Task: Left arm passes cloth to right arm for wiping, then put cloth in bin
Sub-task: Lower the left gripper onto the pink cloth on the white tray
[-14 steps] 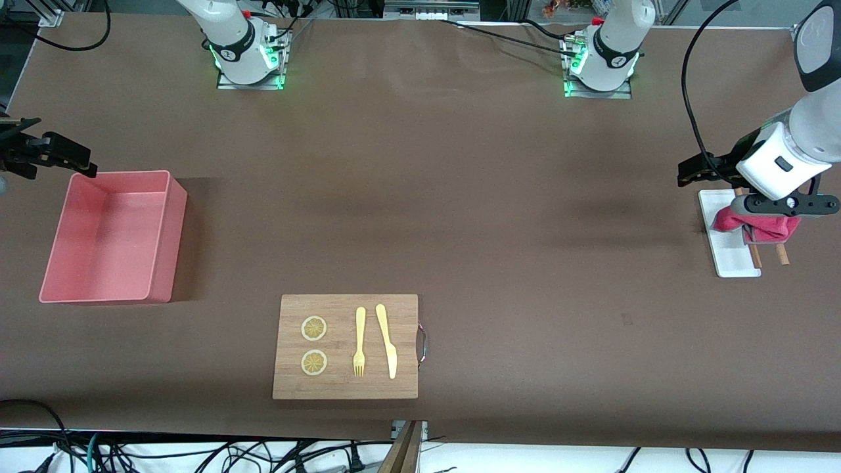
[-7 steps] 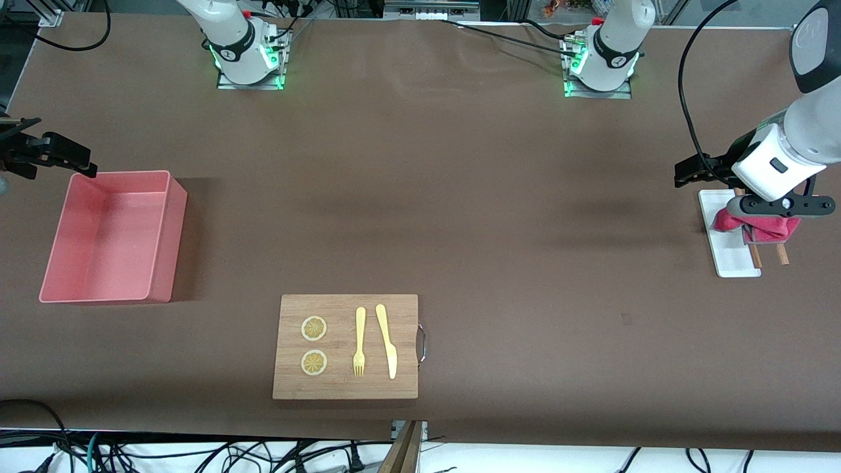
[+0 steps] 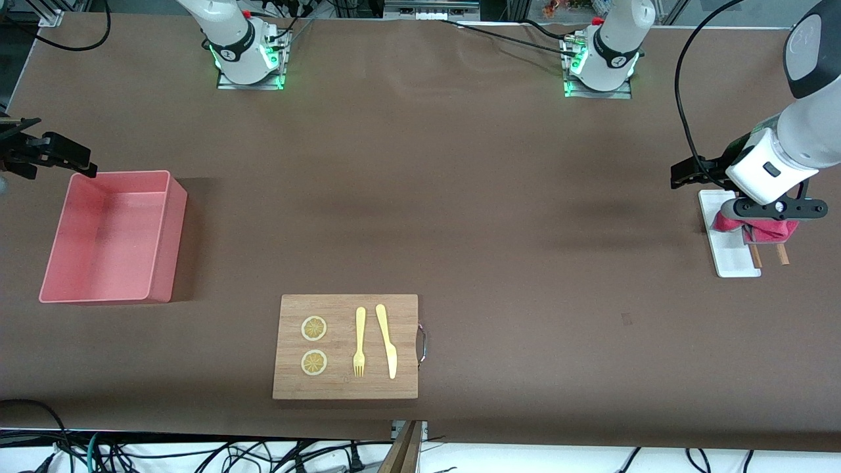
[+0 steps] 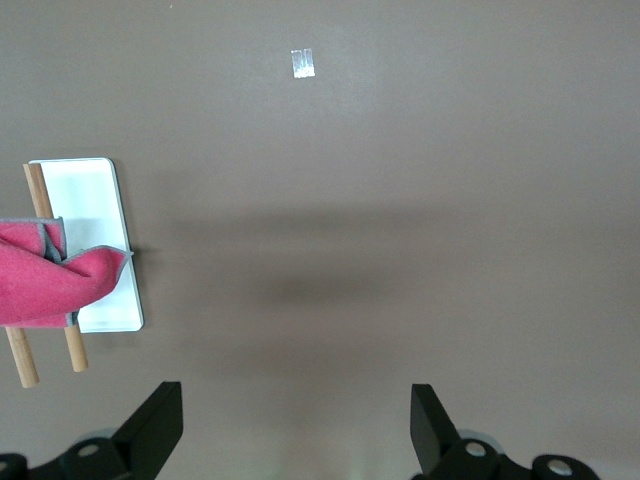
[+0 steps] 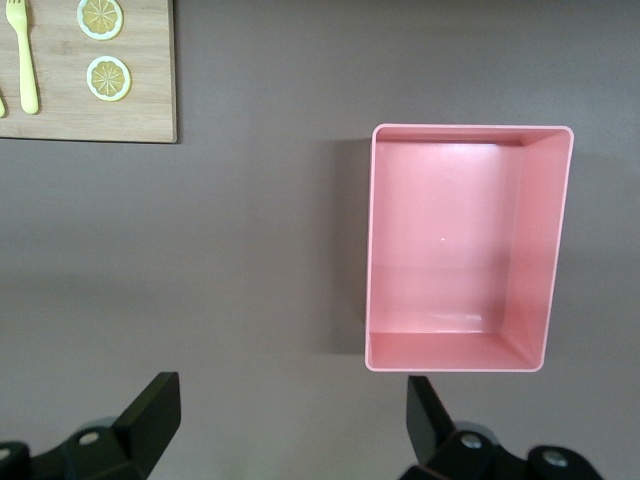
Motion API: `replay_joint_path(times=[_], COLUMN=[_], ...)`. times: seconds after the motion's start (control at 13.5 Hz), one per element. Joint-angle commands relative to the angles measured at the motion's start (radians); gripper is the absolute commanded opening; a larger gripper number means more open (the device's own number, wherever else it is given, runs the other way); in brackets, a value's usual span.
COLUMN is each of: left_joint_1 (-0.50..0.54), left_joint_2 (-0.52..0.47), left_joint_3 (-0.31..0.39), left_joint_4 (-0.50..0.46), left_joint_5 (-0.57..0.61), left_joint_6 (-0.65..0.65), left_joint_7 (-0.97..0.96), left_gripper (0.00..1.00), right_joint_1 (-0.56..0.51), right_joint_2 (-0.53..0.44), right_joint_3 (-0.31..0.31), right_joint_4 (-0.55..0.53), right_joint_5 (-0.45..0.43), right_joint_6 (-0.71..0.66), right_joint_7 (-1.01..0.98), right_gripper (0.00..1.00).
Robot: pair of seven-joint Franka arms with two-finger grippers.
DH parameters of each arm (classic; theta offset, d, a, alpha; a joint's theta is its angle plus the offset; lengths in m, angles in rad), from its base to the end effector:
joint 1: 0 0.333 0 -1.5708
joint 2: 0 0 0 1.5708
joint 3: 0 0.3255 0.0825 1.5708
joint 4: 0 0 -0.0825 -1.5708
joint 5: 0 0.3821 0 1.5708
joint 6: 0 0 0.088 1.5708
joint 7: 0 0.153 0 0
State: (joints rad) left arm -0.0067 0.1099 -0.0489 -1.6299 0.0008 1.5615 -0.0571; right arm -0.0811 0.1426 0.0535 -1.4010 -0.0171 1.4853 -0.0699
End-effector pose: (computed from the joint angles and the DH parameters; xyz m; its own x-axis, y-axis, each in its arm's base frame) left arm 0.5669 -0.0304 0.4984 0.9842 0.0017 -0.1772 0.0008 -1.0000 -0.0056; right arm 0.5862 -0.0211 0.5786 0.9974 0.0408 -0.0586 0.0412 -0.9991 0.0054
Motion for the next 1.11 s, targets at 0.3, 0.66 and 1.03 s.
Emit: replay_joint_path(times=[0.3,0.66,1.03], left_joint_1=[0.008,0.008,0.075], left_joint_2=[0.004,0.014,0.072], left_joint_3=[0.009,0.012,0.012], left_joint_4=[-0.011,-0.011,-0.007], left_joint_5=[0.002,0.002,0.08], left_joint_6=[0.008,0.003,0.009], left_joint_7=[-0.01,-0.001,0.096], left_gripper=[1.0,1.0,1.0], right_joint_1=[-0.011,-0.011,-0.011], right_joint_2=[-0.006,-0.006,-0.006], right_joint_3=[0.006,0.008,0.006], right_joint_4=[-0.007,-0.007,-0.007], right_joint_5=[0.013,0.014,0.014], right_joint_6=[0.007,0.007,0.007], right_joint_7=[-0.004,-0.002,-0.002], right_gripper=[1.0,1.0,1.0])
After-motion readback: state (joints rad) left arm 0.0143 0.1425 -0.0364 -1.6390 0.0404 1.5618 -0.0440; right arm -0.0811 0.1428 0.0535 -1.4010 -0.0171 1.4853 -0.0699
